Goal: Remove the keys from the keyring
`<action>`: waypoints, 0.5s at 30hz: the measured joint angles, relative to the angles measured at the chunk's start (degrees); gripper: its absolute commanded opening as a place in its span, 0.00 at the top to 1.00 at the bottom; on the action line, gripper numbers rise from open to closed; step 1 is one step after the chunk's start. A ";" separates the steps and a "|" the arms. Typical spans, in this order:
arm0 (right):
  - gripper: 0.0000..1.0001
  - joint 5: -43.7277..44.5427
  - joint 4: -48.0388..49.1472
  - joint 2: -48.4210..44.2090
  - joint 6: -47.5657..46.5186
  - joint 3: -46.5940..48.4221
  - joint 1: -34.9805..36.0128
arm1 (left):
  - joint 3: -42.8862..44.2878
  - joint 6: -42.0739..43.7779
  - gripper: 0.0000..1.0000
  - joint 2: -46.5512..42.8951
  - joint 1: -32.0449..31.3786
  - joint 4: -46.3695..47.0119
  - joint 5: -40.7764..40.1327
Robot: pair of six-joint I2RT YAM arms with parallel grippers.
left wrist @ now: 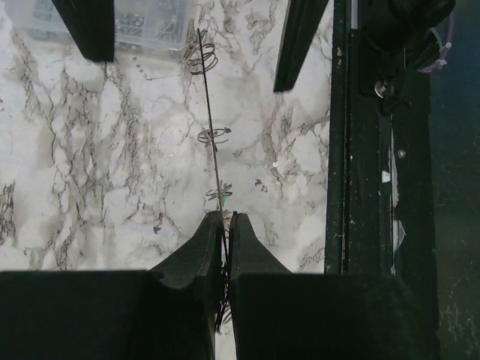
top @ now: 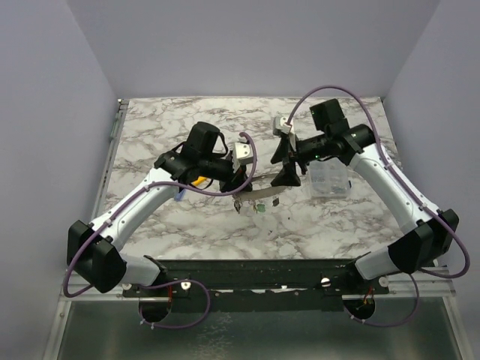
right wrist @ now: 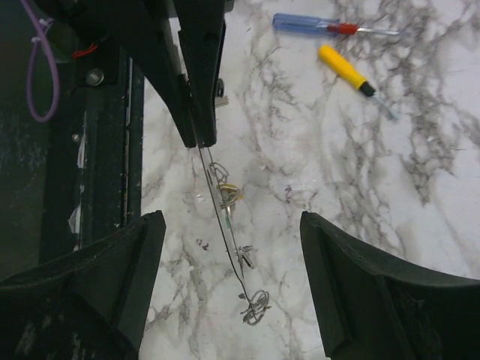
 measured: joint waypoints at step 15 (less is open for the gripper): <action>0.87 0.13 5.07 0.90 3.19 -9.33 5.11 | 2.64 1.60 1.00 0.66 -1.62 -2.95 0.48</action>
